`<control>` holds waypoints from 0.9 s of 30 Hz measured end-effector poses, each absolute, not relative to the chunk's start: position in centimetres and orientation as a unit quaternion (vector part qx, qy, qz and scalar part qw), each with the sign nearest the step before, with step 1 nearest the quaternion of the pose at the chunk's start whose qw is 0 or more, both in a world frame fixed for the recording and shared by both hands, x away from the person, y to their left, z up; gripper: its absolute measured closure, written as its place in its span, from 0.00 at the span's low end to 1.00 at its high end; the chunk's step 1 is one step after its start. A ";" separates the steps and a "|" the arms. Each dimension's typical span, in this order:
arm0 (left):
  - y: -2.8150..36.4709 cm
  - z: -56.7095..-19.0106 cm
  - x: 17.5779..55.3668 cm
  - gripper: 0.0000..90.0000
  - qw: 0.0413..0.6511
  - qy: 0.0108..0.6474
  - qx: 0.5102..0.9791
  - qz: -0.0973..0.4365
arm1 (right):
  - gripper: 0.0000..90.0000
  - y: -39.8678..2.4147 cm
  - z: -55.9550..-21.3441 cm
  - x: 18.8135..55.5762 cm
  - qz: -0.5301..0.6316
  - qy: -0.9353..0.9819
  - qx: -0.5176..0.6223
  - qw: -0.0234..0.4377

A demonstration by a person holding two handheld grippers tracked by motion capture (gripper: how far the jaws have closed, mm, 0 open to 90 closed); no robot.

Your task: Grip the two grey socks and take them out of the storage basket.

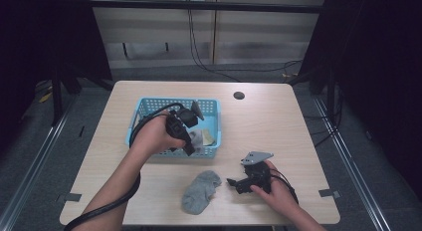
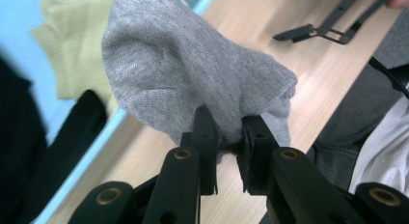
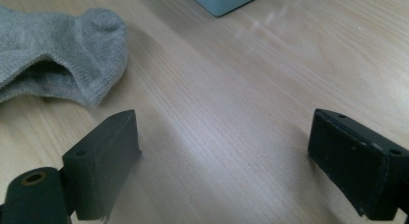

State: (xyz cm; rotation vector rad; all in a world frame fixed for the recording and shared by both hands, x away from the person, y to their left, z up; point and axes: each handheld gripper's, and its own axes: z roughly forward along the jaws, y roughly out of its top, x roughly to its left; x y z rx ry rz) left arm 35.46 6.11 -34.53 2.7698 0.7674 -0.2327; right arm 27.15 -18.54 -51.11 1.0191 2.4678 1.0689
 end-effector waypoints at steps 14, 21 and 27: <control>4.7 -36.4 32.0 0.87 0.134 0.220 0.963 -0.085 | 0.11 -18.5 -51.1 27.2 0.368 0.850 0.351 0.133; 4.5 -38.2 30.7 0.87 0.143 0.212 0.963 -0.087 | 0.11 -18.5 -51.1 27.1 0.368 0.850 0.351 0.133; 4.5 -40.4 30.2 0.87 0.138 0.211 0.963 -0.089 | 0.11 -18.5 -51.1 27.1 0.368 0.850 0.351 0.133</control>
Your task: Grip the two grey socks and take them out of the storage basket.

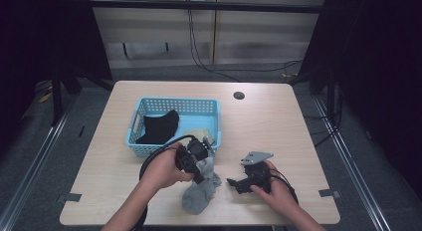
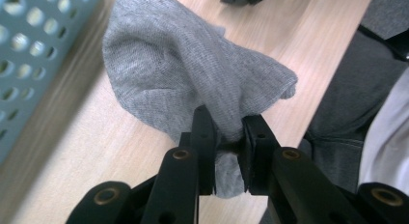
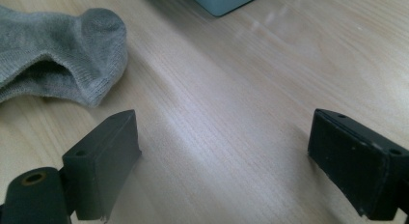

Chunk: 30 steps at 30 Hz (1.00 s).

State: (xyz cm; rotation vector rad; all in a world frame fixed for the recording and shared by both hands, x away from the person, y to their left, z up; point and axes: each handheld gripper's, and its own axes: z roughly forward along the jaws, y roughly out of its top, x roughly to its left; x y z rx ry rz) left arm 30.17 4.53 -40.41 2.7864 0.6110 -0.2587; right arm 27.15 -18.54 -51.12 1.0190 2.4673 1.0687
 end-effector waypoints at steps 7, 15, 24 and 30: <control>4.8 -42.1 29.8 0.87 0.136 0.211 0.964 -0.091 | 0.11 -18.5 -51.1 27.2 0.368 0.850 0.351 0.133; 5.3 -43.5 29.5 0.86 0.130 0.227 0.961 -0.088 | 0.11 -18.5 -51.1 27.1 0.367 0.851 0.351 0.132; 5.7 -44.1 29.7 0.84 0.129 0.227 0.961 -0.088 | 0.11 -18.5 -51.1 27.1 0.367 0.851 0.351 0.132; 5.9 -44.1 29.5 0.72 0.132 0.235 0.959 -0.085 | 0.11 -18.5 -51.1 27.1 0.367 0.851 0.351 0.132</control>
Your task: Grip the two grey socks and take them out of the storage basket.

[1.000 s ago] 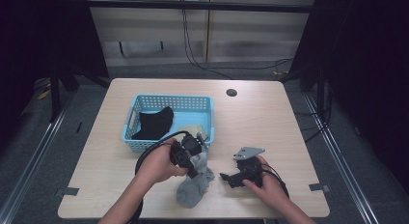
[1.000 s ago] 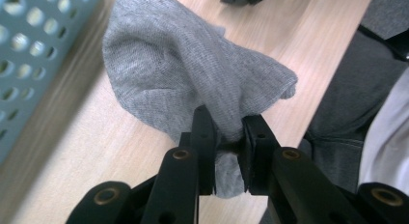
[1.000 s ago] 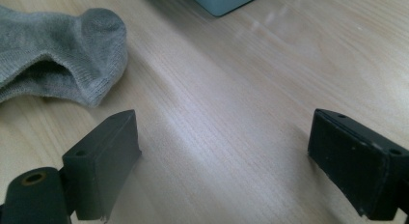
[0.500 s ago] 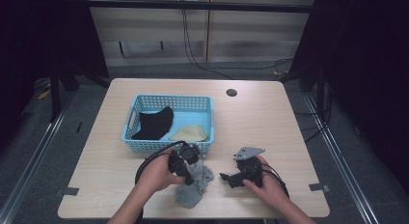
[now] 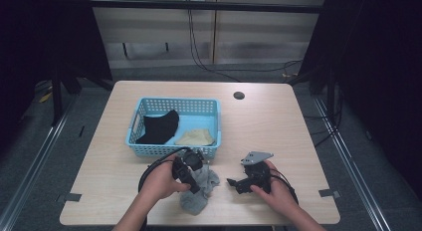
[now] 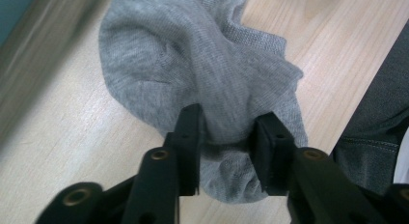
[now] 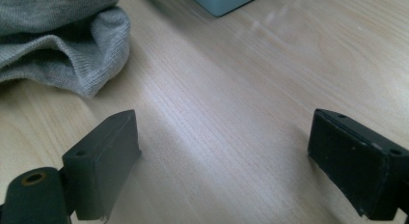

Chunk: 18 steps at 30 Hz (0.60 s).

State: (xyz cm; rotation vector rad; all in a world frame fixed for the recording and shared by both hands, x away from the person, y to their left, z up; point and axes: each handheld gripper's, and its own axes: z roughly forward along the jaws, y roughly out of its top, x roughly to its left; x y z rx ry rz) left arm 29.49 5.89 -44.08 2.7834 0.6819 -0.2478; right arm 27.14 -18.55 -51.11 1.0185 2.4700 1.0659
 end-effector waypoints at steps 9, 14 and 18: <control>6.4 -43.5 29.7 0.50 0.146 0.256 0.953 -0.074 | 0.11 -18.5 -51.1 27.1 0.367 0.851 0.351 0.132; 6.8 -43.2 29.7 0.40 0.161 0.259 0.950 -0.061 | 0.11 -18.5 -51.1 27.1 0.367 0.851 0.351 0.132; 7.3 -43.0 29.7 0.36 0.166 0.260 0.949 -0.060 | 0.11 -18.5 -51.1 27.1 0.367 0.851 0.351 0.132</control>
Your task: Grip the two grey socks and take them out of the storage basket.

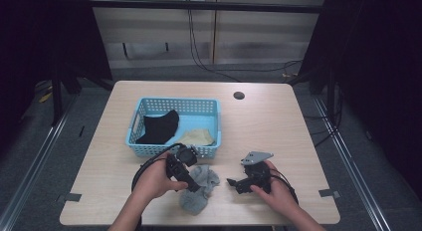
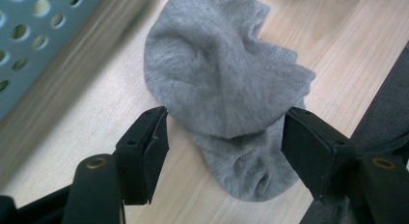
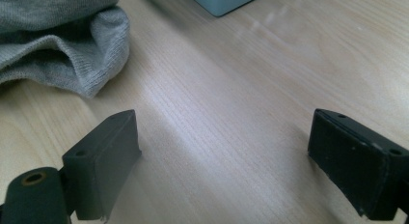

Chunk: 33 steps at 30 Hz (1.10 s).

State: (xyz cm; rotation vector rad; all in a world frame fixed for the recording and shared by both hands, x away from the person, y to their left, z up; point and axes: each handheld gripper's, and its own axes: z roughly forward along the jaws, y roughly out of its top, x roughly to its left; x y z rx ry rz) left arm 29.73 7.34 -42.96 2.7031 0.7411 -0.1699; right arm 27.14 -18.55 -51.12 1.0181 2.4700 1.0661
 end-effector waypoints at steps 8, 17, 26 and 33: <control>8.8 -42.2 29.8 0.35 0.189 0.275 0.941 -0.056 | 0.11 -18.5 -51.1 27.1 0.367 0.851 0.351 0.132; 10.7 -42.2 30.1 0.35 0.203 0.292 0.933 -0.053 | 0.11 -18.5 -51.1 27.1 0.367 0.851 0.351 0.132; 13.4 -43.5 31.1 0.35 0.200 0.323 0.924 -0.051 | 0.11 -18.5 -51.1 27.1 0.367 0.851 0.351 0.132; 15.6 -44.8 31.7 0.34 0.206 0.333 0.919 -0.051 | 0.11 -18.5 -51.1 27.1 0.367 0.851 0.351 0.132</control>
